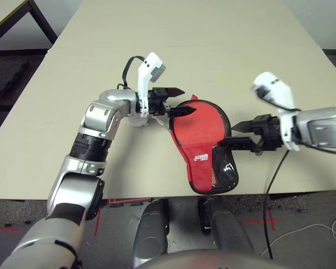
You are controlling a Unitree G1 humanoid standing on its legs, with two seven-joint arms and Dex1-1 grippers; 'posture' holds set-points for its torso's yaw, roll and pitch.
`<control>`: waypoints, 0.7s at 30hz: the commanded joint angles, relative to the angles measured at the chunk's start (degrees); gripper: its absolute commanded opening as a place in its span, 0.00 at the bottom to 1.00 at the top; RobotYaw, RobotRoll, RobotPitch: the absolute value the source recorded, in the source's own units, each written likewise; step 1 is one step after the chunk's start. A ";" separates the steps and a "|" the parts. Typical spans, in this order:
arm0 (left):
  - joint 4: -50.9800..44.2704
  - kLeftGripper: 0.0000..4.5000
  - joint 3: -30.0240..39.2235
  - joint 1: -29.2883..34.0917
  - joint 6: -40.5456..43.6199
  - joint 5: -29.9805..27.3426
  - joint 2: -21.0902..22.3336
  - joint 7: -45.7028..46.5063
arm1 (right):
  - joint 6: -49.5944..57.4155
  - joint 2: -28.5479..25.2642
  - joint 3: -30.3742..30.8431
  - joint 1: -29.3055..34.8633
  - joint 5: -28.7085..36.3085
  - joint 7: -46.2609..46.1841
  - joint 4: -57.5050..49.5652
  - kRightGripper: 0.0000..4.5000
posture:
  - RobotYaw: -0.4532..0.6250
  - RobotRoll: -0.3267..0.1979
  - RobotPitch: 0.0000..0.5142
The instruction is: Store the ping-pong paddle in its case and zip it.
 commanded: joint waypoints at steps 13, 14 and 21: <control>4.65 1.00 -0.62 -4.29 -5.28 6.83 12.69 -7.36 | -7.51 12.25 11.20 -2.08 -34.24 23.60 5.38 0.99 | 0.42 0.62 0.30; 4.58 1.00 -0.64 -4.32 -5.07 7.21 13.90 -8.06 | -7.68 12.83 11.41 -1.83 -35.51 24.26 5.80 0.99 | 0.42 0.62 0.30; 6.18 1.00 -1.46 -5.39 -4.67 9.82 19.51 -11.66 | -10.51 13.53 13.81 -0.33 -44.14 28.86 8.64 0.99 | 0.44 0.62 0.28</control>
